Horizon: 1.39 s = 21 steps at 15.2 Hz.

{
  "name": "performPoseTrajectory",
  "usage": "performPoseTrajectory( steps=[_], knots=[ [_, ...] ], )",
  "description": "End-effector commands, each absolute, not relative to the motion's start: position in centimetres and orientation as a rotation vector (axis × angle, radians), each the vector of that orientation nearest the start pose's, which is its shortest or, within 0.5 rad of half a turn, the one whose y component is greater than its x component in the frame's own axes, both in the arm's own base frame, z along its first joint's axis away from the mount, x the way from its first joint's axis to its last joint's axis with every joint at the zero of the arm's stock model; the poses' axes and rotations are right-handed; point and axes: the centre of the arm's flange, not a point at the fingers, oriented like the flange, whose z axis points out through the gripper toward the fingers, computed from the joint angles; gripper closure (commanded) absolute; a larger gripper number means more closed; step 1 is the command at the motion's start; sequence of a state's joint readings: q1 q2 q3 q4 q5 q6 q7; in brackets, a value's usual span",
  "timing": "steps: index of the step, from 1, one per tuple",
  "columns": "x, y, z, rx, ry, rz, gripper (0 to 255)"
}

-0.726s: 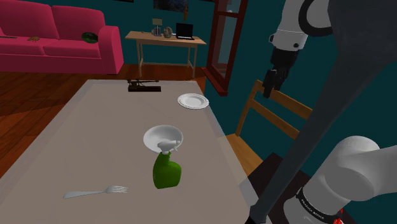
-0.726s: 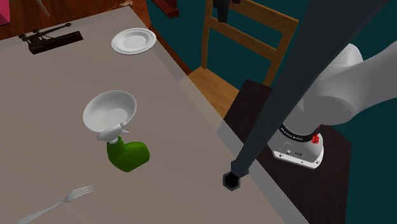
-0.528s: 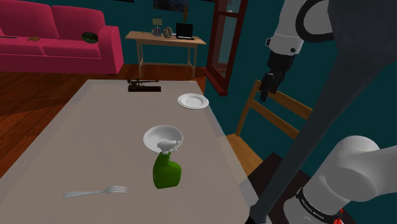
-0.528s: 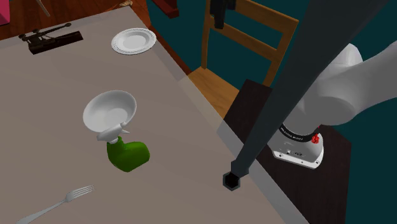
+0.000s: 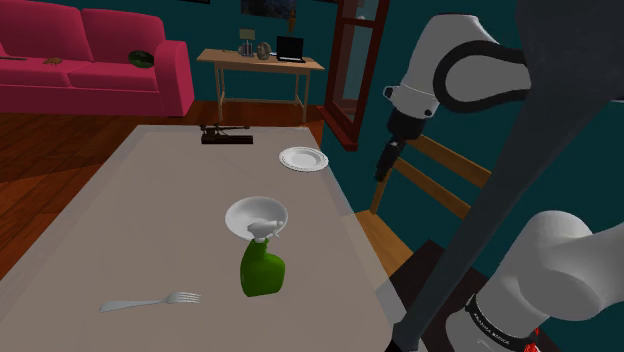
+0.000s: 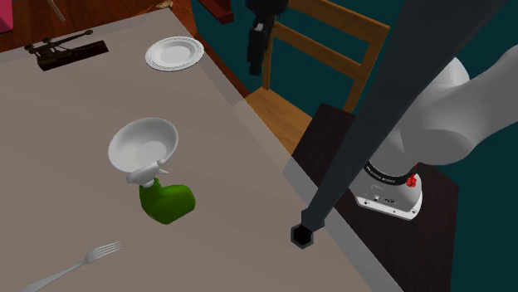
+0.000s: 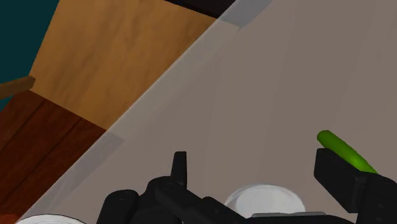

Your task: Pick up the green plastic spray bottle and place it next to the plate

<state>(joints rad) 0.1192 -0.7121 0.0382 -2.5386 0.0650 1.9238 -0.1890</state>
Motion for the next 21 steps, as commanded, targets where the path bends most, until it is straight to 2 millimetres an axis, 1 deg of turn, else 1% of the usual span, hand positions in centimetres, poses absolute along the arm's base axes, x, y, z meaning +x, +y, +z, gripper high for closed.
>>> performPoseTrajectory(
  steps=[1,6,12,17,21],
  knots=[
    [34.6,7.5,49.2,-3.023,-0.584,-0.203,0],
    [35.9,11.4,45.2,-2.911,-0.799,-0.311,0],
    [37.0,16.5,40.9,-2.752,-1.040,-0.434,0],
    [37.4,21.1,37.6,-2.602,-1.226,-0.530,0],
    [37.3,25.0,35.2,-2.471,-1.366,-0.601,0]
  ],
)
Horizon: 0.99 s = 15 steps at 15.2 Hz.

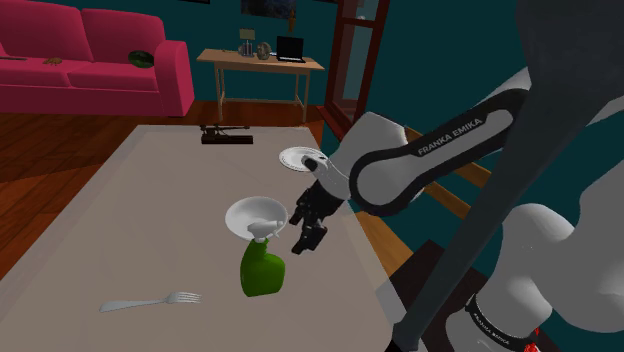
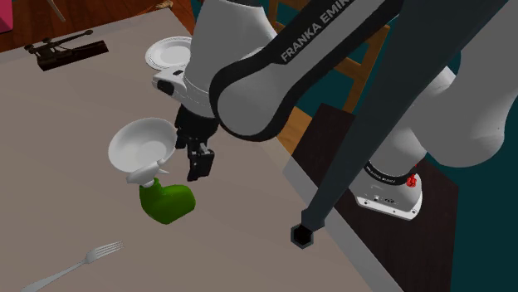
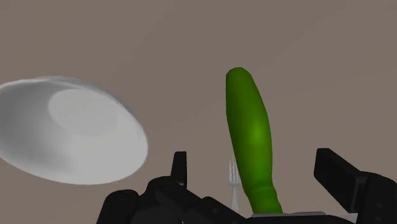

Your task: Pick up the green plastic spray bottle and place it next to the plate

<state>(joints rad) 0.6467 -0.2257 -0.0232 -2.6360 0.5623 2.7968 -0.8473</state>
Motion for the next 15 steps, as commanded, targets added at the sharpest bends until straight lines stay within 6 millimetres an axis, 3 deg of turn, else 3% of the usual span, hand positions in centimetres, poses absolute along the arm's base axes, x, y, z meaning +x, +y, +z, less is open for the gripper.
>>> performPoseTrajectory(
  steps=[1,2,9,15],
  knots=[
    [37.3,25.9,34.6,-2.437,-1.399,-0.619,0],
    [37.2,26.9,34.1,-2.403,-1.430,-0.635,0],
    [38.0,28.5,30.9,-2.403,-1.430,-0.635,0],
    [38.1,28.6,30.6,-2.403,-1.430,-0.635,0]
  ],
)
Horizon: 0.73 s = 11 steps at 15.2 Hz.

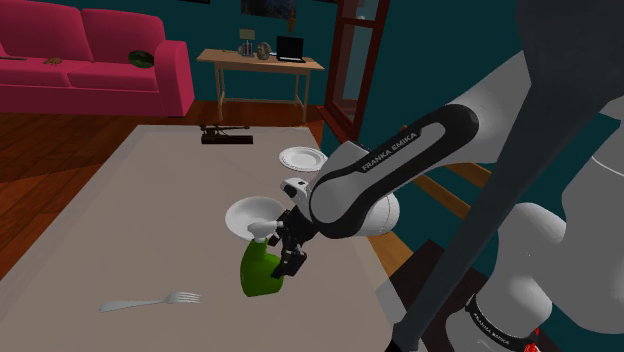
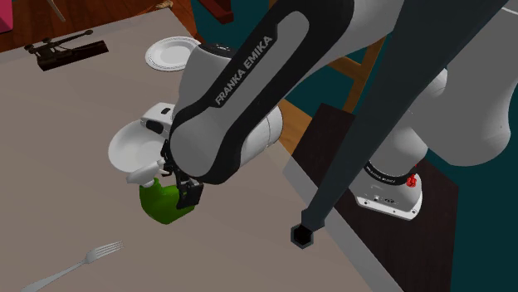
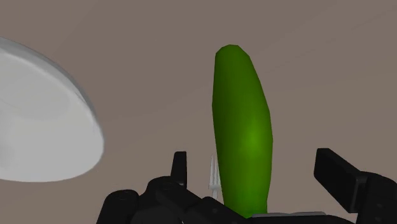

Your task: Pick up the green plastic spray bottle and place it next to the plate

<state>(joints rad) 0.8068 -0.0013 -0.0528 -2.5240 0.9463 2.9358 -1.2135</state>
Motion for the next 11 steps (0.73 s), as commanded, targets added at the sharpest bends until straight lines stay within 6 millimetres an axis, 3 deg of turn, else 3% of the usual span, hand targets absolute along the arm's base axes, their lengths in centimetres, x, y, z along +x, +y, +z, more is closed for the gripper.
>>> performPoseTrajectory(
  steps=[1,3,4,11],
  knots=[
    [38.12,28.64,30.59,-2.403,-1.430,-0.635,0],
    [38.11,28.64,30.60,-2.404,-1.430,-0.635,0],
    [38.11,28.64,30.60,-2.404,-1.430,-0.635,255],
    [38.13,28.64,30.59,-2.404,-1.430,-0.635,255]
  ],
)
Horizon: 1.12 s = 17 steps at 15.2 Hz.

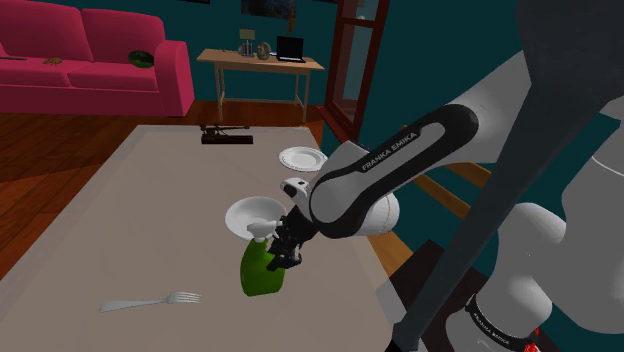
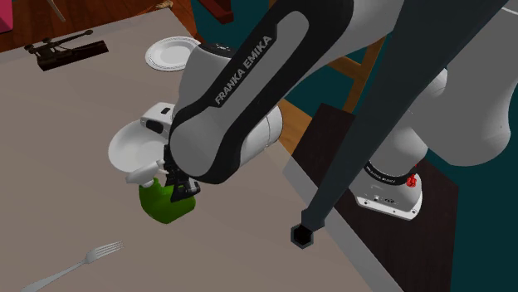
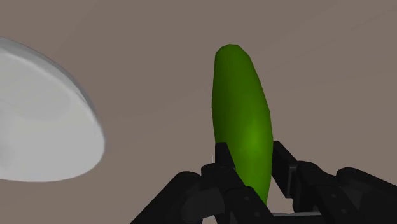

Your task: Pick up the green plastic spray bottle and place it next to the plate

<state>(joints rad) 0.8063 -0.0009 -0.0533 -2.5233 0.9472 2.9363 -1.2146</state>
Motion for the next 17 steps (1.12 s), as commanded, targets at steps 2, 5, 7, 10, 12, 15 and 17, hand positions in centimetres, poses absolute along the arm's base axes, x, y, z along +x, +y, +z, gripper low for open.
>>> performPoseTrajectory(
  steps=[2,5,7,10,12,15,17],
  knots=[
    [38.1,28.6,30.6,-2.403,-1.430,-0.635,255],
    [38.1,28.6,32.2,-2.403,-1.430,-0.635,255],
    [38.1,28.6,33.2,-2.403,-1.430,-0.635,255],
    [38.1,28.6,34.8,-2.403,-1.430,-0.635,255],
    [38.1,28.6,35.9,-2.403,-1.430,-0.635,255],
    [38.1,28.6,37.5,-2.403,-1.430,-0.635,255],
    [38.1,28.6,38.5,-2.403,-1.430,-0.635,255]
  ],
)
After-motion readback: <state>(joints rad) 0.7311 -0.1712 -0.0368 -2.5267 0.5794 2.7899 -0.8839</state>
